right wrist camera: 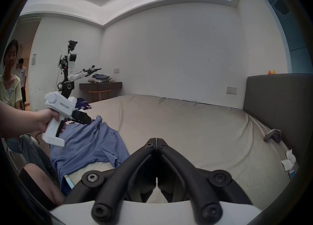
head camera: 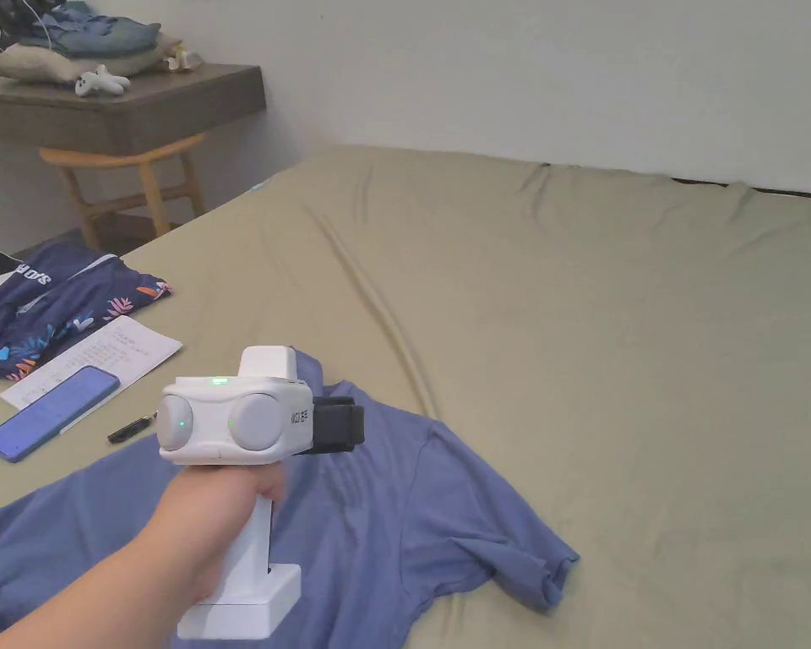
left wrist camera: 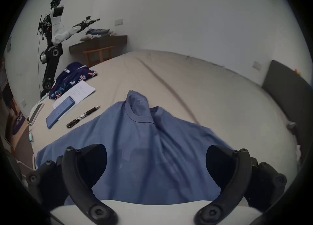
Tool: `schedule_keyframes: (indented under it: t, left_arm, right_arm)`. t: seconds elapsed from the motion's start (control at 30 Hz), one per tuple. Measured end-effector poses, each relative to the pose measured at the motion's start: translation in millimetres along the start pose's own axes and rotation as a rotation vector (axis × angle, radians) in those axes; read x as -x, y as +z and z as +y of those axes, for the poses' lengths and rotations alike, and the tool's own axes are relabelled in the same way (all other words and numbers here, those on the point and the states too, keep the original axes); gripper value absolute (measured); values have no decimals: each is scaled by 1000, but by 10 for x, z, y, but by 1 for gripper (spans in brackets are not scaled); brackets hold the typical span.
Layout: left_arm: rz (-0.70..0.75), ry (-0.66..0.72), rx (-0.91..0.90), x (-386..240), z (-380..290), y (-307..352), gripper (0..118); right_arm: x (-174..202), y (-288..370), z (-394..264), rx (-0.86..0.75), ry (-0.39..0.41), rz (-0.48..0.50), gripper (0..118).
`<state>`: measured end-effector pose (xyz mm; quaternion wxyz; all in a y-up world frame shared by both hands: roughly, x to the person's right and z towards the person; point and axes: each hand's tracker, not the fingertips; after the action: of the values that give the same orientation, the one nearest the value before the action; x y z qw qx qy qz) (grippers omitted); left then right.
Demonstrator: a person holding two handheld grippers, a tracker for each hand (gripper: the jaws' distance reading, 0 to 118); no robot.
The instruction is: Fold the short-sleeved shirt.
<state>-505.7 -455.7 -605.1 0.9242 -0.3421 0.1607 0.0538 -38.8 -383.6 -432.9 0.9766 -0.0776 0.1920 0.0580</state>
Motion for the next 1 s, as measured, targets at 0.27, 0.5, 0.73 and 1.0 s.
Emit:
schedule_keyframes:
  t: [0.27,0.5,0.73,1.0]
  left_arm:
    - [71,89,122,24,-23,-778,24]
    - [116,-34,39,-89,-177,-735,1]
    - [35,-127,-174,-284,170,192,0]
    - [-189,-161,-406,-1145,762,1536,0]
  right_arm:
    - [-97,-148,-155,77,17,-30,0]
    - [-105,-105,-171,111,-1,-12,0]
    - [-174,107,-37,54,-28,-31,0]
    - [-477,362,42,-16,-41,-141,0]
